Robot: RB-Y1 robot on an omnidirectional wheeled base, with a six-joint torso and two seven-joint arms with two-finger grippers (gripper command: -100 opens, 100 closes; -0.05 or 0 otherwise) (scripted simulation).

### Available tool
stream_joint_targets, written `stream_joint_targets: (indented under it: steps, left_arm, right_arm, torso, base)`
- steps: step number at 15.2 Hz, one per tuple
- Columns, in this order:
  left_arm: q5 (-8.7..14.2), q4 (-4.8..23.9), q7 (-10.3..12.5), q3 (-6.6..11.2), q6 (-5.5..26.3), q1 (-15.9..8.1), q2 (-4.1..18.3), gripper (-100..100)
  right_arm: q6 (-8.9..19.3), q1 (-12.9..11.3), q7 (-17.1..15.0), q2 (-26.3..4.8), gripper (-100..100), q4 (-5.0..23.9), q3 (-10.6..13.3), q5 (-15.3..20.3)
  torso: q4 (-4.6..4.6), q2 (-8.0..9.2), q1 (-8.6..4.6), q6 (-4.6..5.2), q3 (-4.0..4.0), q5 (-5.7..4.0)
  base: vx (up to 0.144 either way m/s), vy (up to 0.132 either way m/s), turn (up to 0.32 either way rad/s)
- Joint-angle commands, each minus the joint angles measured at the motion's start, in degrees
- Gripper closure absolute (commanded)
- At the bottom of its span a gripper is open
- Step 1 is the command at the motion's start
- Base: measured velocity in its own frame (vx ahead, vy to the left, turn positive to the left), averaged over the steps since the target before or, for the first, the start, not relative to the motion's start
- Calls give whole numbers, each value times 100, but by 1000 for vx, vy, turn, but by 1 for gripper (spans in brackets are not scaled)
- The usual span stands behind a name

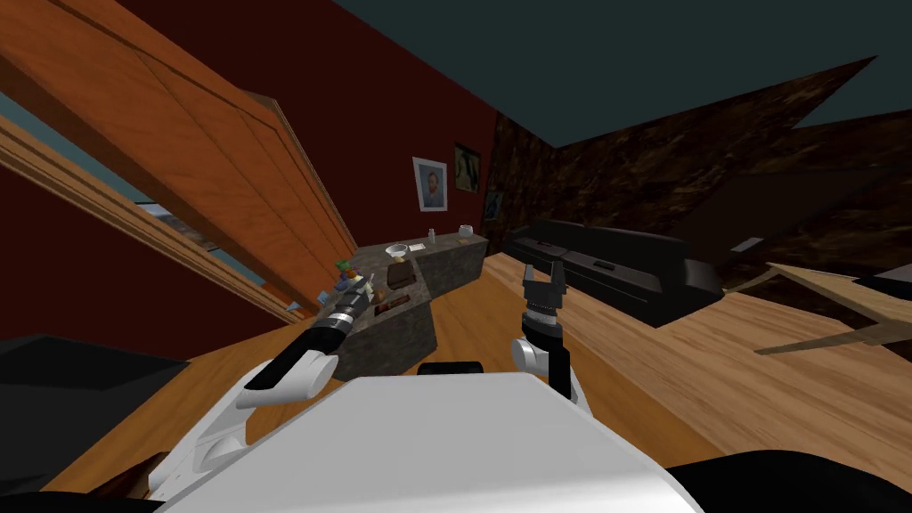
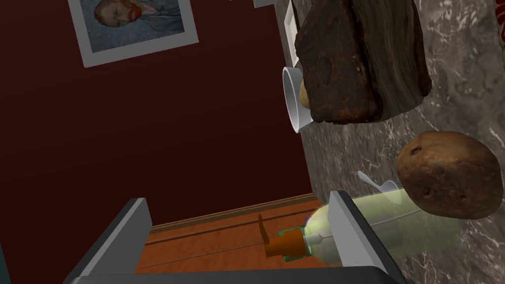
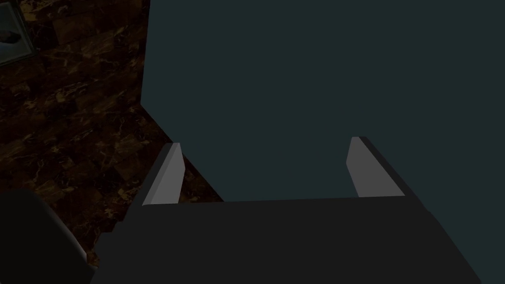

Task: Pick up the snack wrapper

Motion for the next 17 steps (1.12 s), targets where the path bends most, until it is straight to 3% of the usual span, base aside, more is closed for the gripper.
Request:
stream_joint_targets:
  steps: [1,2,3,5,6,9,10,13,14,16,17]
  left_arm:
    - [123,55,101,94,286,6,84,-100]
    - [123,55,101,94,375,6,84,-100]
    - [282,97,228,217,538,26,173,-100]
    - [282,97,228,217,784,26,173,-100]
    - [443,140,356,342,917,46,257,-100]
    - [443,140,356,342,1197,46,257,-100]
    - [605,183,484,467,1386,66,338,-100]
    - [605,183,484,467,1611,66,338,-100]
    - [766,227,613,591,1818,87,415,-100]
    - [766,227,613,591,2024,87,415,-100]
    - [927,271,740,716,2180,107,489,-100]
  right_arm:
    - [0,0,0,0,0,0,0,0]
    - [0,0,0,0,0,0,0,0]
    - [0,0,0,0,0,0,0,0]
    - [0,0,0,0,0,0,0,0]
    - [0,1,0,0,0,0,0,0]
    - [0,0,0,0,0,0,0,0]
    - [0,1,0,0,0,0,0,0]
    - [0,1,0,0,0,0,0,0]
    - [0,1,0,0,0,0,-1,0]
    - [0,0,0,0,0,0,0,0]
    - [0,1,0,0,0,0,0,0]
  torso:
    - [0,0,0,0,0,0]
    - [0,-1,-1,0,-1,0]
    - [0,-1,1,-1,-1,0]
    - [-1,-2,0,0,-1,0]
    - [0,-1,0,-3,-1,0]
    - [-1,-2,0,-2,-2,0]
    - [0,-1,1,-3,-1,0]
    - [0,-1,1,-2,-1,0]
    - [0,0,1,-3,0,0]
    - [0,-2,0,0,-1,0]
    - [0,-1,1,-3,-1,0]
  base:
    - [19,-12,-160]
    - [14,-7,-70]
    - [16,-15,-177]
    - [16,-8,-101]
    - [21,-10,-121]
    - [17,-7,-77]
    - [15,-10,-118]
    - [15,-5,-80]
    - [14,-11,-139]
    - [18,-6,-115]
    - [25,-10,-156]
